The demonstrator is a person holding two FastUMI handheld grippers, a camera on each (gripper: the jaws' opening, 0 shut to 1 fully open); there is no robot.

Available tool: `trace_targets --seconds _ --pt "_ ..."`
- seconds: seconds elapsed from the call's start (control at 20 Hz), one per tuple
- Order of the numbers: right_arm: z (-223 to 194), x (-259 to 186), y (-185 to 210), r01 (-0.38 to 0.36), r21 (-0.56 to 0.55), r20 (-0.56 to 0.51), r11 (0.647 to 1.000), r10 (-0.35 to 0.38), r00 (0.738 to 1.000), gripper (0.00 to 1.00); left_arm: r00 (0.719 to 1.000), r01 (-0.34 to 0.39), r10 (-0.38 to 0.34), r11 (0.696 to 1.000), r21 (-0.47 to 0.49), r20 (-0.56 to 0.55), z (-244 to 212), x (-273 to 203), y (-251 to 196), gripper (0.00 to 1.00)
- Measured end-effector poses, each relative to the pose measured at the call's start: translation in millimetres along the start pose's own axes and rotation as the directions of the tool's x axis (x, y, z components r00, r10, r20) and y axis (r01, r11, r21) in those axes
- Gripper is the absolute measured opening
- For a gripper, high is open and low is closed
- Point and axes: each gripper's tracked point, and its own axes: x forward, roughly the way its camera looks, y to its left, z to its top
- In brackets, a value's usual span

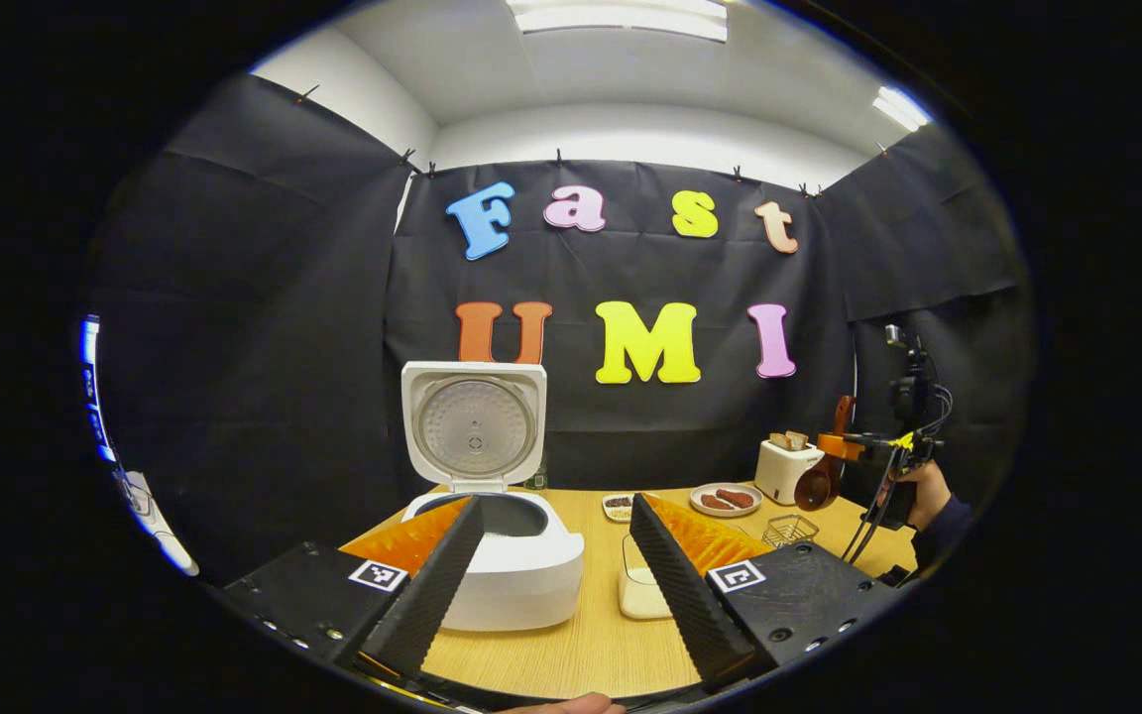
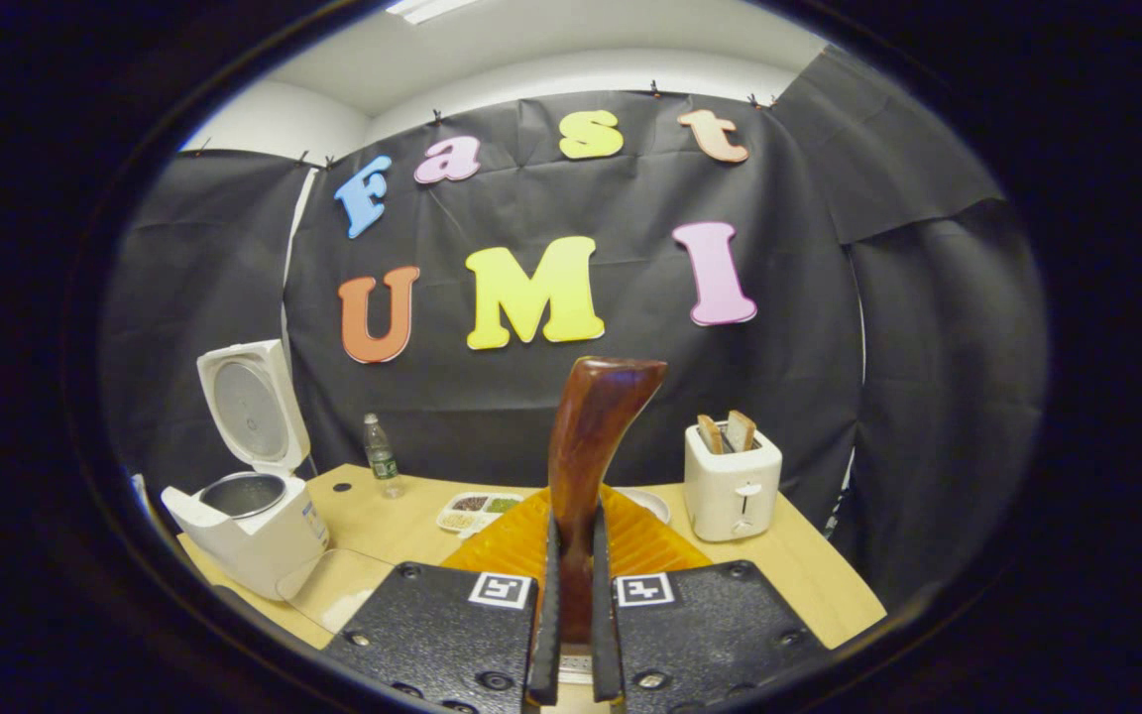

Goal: Close the left gripper, press the button to open the rice cooker; take a wooden spoon from the chopstick holder with the right hand, scoop a spoonful of rice and pour it into the rice cooker, then put the wooden spoon back into the chopstick holder.

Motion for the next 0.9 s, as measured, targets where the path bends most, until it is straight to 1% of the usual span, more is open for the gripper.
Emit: trace_targets --seconds 0.2,0.3,0.35,0.4,0.45,0.5,0.55,0.6,0.65,0.7,0.75,0.8,0.85,0.9 --pt "-21.3 15.5 -10.2 -0.008 0.028 -0.025 1.0 0.009 1.0 0.18 1.0 -0.001 0.001 1.0 0.007 -0.012 -5.5 24.8 -4.4 0.95" --pt "-31.0 20.7 -7.7 -0.032 0.029 -0.046 0.999 0.033 0.998 0.19 1.0 -0.002 0.002 1.0 0.006 -0.017 -8.4 34.7 -7.5 0.95" --pt "-29.1 21.4 -5.5 -0.049 0.034 -0.033 0.998 0.05 0.998 0.19 1.0 0.002 -0.002 1.0 0.005 -0.02 -9.4 39.2 -10.4 0.95" --pt "-27.3 22.2 -6.1 -0.051 0.036 -0.022 0.998 0.051 0.998 0.22 1.0 0.006 -0.006 1.0 0.005 -0.023 -10.8 42.9 -12.1 0.95" --pt "-24.9 19.7 -7.9 -0.058 0.027 -0.007 0.998 0.058 0.998 0.41 1.0 0.006 -0.005 1.0 0.006 -0.028 -12.7 46.1 -13.9 0.95" --pt "-20.0 21.2 -10.1 -0.051 0.015 0.012 0.999 0.051 0.999 0.55 0.999 0.004 -0.003 1.0 0.009 -0.032 -13.1 49.3 -13.9 0.95" --pt "-16.8 17.5 -18.0 -0.02 -0.007 0.027 1.0 0.02 0.999 0.7 0.999 0.001 -0.001 1.0 0.012 -0.034 -14.8 53.2 -13.3 0.94" --pt "-10.6 15.5 -25.6 0.018 -0.029 0.048 0.999 -0.016 0.999 0.73 0.999 -0.001 0.001 1.0 0.015 -0.034 -14.3 55.5 -13.9 0.95" --pt "-4.0 9.6 -28.8 0.044 -0.043 0.069 0.998 -0.041 0.997 0.83 0.999 -0.003 0.003 1.0 0.018 -0.033 -14.4 58.4 -12.6 0.95" --pt "1.5 3.9 -31.2 0.07 -0.049 0.089 0.996 -0.066 0.994 0.84 0.999 -0.005 0.005 1.0 0.023 -0.032 -13.9 60.7 -11.4 0.94" --pt "4.9 -1.5 -34.9 0.101 -0.054 0.095 0.993 -0.096 0.991 0.94 0.999 -0.01 0.011 1.0 0.028 -0.031 -11.9 63.8 -9.6 0.95" --pt "6.1 -8.9 -38.6 0.137 -0.063 0.089 0.989 -0.132 0.987 0.96 0.999 -0.016 0.017 0.999 0.032 -0.032 -10.1 66.3 -7.0 0.95" --pt "6.5 -17.9 -37.7 0.15 -0.058 0.076 0.987 -0.145 0.986 0.96 0.999 -0.021 0.022 0.999 0.031 -0.031 -7.9 69.0 -4.1 0.95" --pt "11.8 -26.2 -30.9 0.14 -0.032 0.078 0.99 -0.138 0.987 0.96 0.999 -0.024 0.025 0.999 0.026 -0.029 -4.0 70.2 -1.9 0.95"
